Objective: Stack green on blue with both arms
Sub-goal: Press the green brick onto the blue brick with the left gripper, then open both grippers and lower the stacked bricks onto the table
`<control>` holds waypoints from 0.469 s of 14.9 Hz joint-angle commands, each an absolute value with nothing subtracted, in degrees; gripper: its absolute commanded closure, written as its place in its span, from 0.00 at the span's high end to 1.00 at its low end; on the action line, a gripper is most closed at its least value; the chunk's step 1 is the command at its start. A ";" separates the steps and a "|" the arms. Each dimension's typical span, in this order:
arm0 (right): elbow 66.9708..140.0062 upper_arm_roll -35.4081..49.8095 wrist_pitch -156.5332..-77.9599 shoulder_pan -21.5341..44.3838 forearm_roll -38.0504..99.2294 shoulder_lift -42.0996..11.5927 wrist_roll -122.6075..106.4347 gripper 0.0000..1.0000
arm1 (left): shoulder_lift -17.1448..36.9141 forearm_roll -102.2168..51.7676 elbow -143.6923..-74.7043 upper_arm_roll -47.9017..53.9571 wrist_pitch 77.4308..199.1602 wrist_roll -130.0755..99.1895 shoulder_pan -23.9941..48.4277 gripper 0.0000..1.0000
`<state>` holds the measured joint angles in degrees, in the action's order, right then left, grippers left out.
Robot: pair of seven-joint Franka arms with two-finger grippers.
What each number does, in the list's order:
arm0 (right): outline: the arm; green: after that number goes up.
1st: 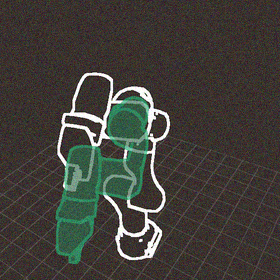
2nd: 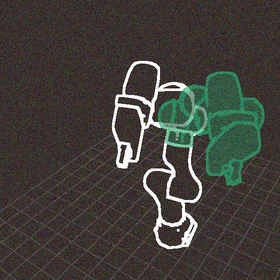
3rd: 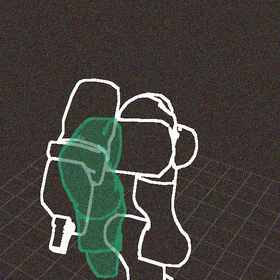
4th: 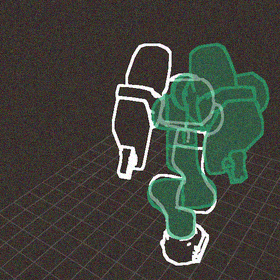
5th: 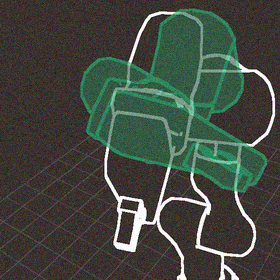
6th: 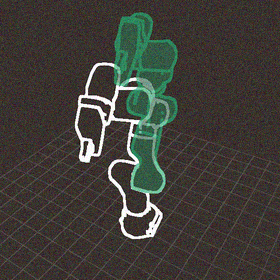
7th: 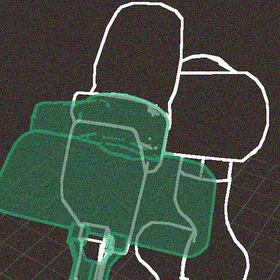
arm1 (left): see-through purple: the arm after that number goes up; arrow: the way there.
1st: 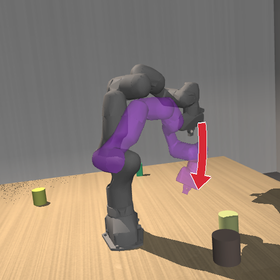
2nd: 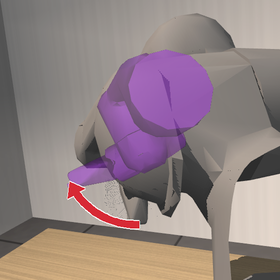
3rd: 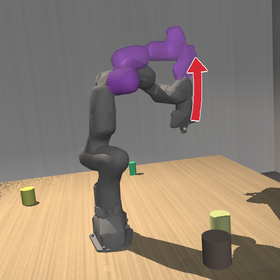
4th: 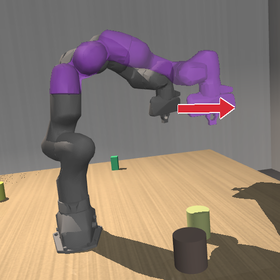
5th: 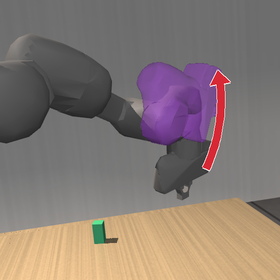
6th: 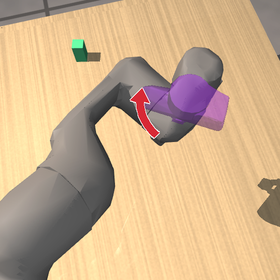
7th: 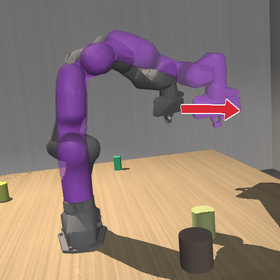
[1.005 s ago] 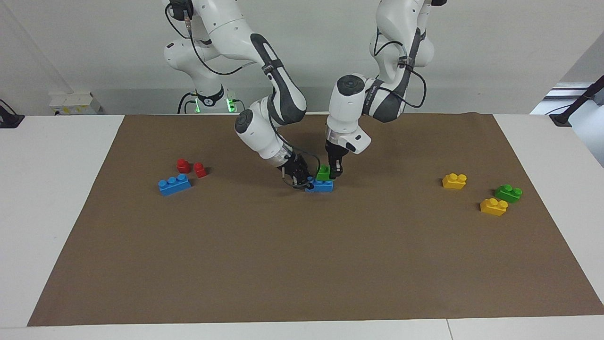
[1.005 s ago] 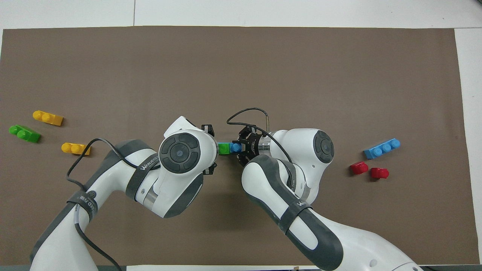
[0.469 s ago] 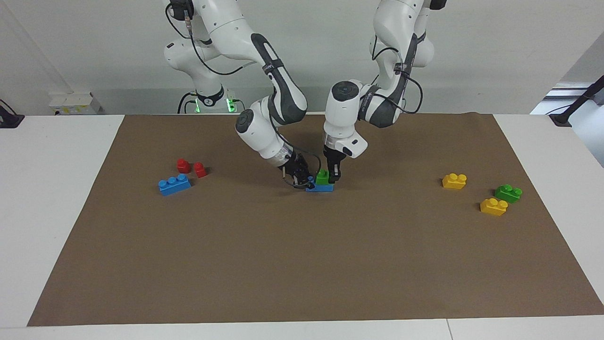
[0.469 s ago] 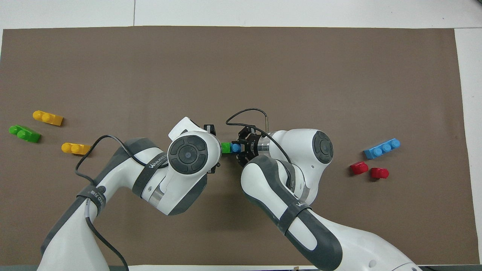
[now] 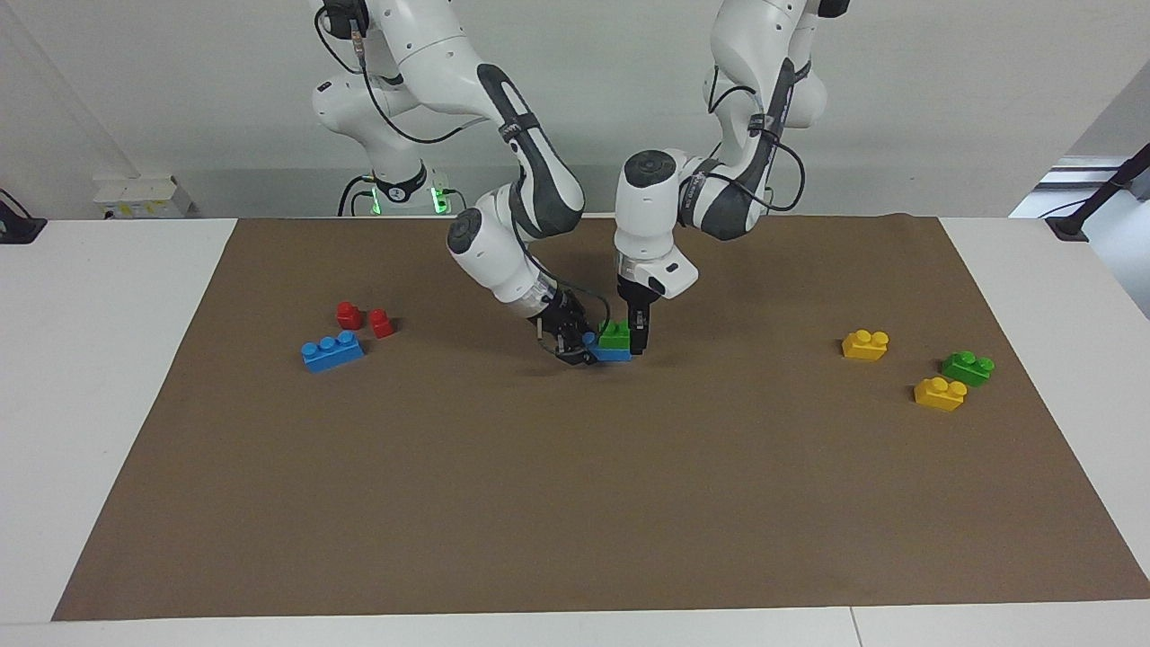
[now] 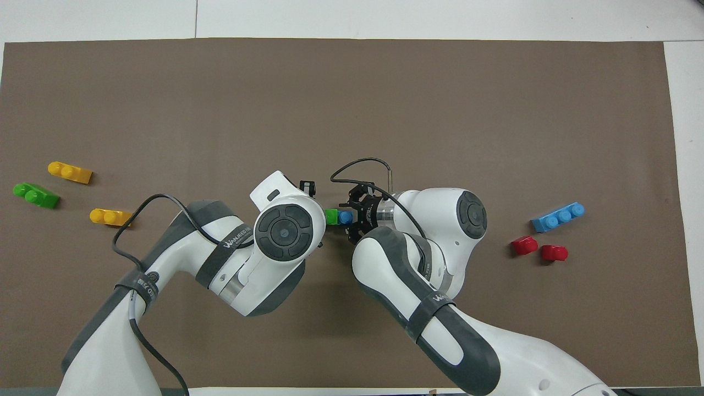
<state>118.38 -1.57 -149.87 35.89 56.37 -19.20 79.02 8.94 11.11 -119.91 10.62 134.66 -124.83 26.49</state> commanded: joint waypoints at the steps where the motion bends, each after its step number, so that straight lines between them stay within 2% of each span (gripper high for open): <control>1: 116.99 -1.67 -147.67 33.06 58.36 -18.99 77.17 1.00 | 4.84 12.13 -120.15 10.20 130.35 -122.09 25.75 1.00; 4: 115.23 -2.02 -138.28 24.73 55.65 -17.15 76.82 1.00 | 1.16 10.91 -119.18 10.20 126.75 -117.61 22.34 1.00; 7: 114.09 -1.93 -132.03 17.86 43.73 -14.25 72.37 1.00 | 0.18 9.76 -115.50 10.20 121.66 -109.54 18.73 1.00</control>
<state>114.34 -2.48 -135.95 21.69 49.76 -17.11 75.96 1.29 10.94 -117.68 10.04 125.77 -115.29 21.22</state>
